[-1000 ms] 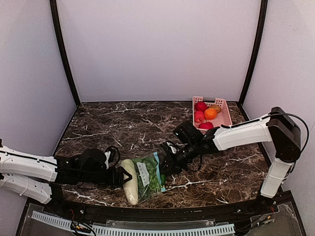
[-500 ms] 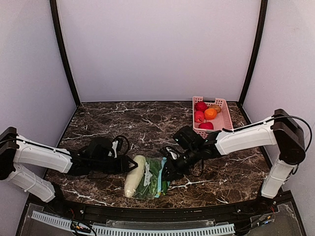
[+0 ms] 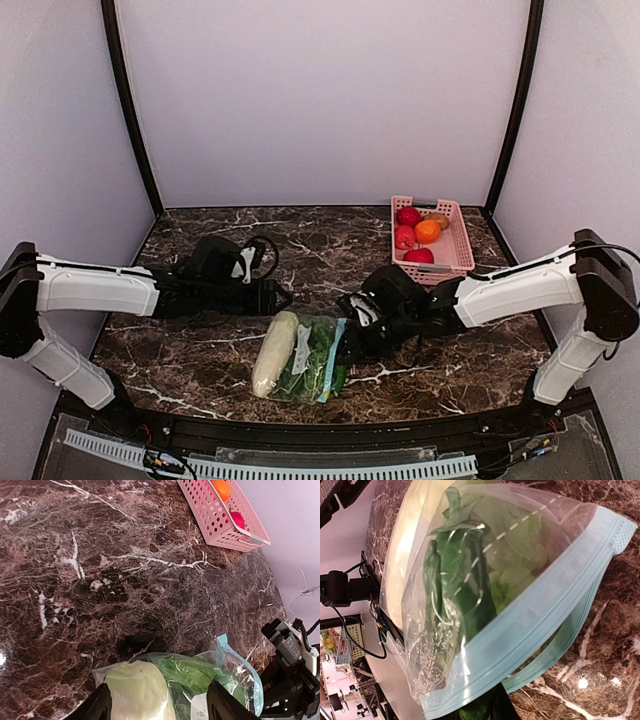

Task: Place the food in the zip-top bag and seal the zipper
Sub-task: Adjust the zipper food storage bag at the center of the board.

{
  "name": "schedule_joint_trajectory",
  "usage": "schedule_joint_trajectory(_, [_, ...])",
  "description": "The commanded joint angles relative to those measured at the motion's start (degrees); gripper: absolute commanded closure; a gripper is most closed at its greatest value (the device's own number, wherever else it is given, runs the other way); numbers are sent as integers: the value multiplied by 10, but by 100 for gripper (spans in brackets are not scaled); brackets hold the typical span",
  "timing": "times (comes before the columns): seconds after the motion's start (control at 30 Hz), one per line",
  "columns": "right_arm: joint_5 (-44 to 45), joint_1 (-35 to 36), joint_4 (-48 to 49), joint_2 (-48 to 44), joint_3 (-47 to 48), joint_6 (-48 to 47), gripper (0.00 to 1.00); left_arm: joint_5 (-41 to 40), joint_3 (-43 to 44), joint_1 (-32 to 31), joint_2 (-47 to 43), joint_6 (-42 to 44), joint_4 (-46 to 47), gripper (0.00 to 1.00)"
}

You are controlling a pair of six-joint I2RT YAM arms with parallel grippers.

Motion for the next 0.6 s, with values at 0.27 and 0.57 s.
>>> schedule_joint_trajectory(0.27, [47,28,66,33,19,-17,100,-32,-152,-58,-232,-160,-112,26])
schedule_joint_trajectory(0.57, [52,39,72,34,14,-9,100,-40,-201,-136,-228,-220,-114,24])
